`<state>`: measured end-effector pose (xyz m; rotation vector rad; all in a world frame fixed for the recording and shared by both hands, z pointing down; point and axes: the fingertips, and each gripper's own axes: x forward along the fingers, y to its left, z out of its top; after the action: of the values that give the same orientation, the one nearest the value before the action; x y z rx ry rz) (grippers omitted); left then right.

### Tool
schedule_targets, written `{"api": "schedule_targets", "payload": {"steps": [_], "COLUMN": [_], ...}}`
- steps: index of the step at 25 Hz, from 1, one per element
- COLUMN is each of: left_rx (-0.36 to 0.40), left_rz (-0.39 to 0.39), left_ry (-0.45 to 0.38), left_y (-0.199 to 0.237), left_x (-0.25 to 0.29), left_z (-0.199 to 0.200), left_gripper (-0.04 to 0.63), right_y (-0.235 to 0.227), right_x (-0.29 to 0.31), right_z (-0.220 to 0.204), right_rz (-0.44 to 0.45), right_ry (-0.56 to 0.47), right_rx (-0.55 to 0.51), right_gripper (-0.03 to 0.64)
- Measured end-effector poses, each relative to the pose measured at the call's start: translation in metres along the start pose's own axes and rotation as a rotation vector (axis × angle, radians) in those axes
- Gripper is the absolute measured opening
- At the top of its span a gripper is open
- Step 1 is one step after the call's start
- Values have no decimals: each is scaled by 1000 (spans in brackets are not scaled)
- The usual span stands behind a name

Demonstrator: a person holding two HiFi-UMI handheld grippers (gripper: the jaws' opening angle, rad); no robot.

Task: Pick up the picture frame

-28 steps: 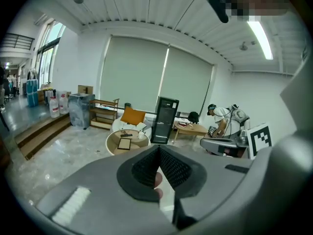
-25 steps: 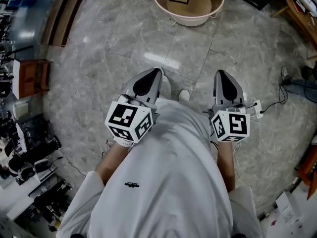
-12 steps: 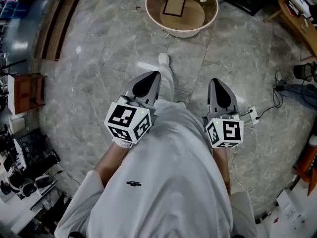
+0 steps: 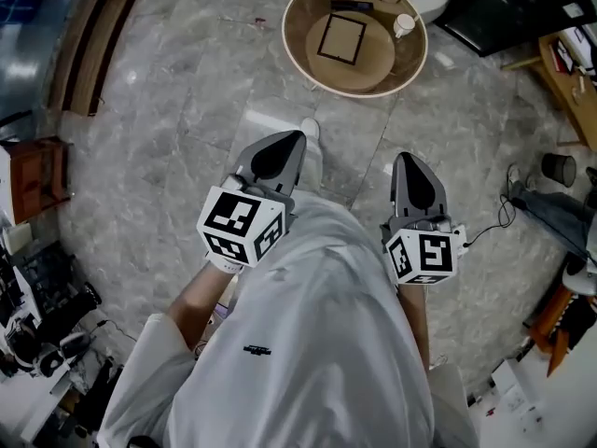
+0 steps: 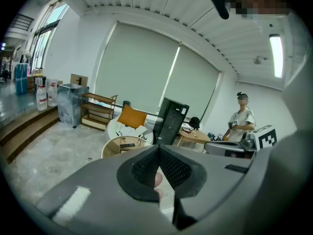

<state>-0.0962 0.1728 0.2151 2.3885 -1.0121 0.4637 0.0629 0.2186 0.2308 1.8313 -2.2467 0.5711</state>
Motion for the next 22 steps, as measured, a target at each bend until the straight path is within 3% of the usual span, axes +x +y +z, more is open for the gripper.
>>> {"api": "schedule_targets", "payload": {"steps": [9,12,18,22], "left_rx": [-80,-76,-151,-146], "left_rz": [-29,-39,-51,-58], "left_ry": [8,30,58,52], "left_y": [92,117,159,171], "left_x": [69,88,112,131], "left_z": [66,77,86,94], "left_gripper": [-8,-8,-8,-8], "right_y": [-9,-13,-15,-18], "right_x": [132,169,220,241], "right_z": [55,64,78,85], "right_rz": [18,16,-23,-25], "right_ry": [79,104,132,119], "right_rx": [-17,-27,-12,-5], "right_gripper": [6,6,6,6]}}
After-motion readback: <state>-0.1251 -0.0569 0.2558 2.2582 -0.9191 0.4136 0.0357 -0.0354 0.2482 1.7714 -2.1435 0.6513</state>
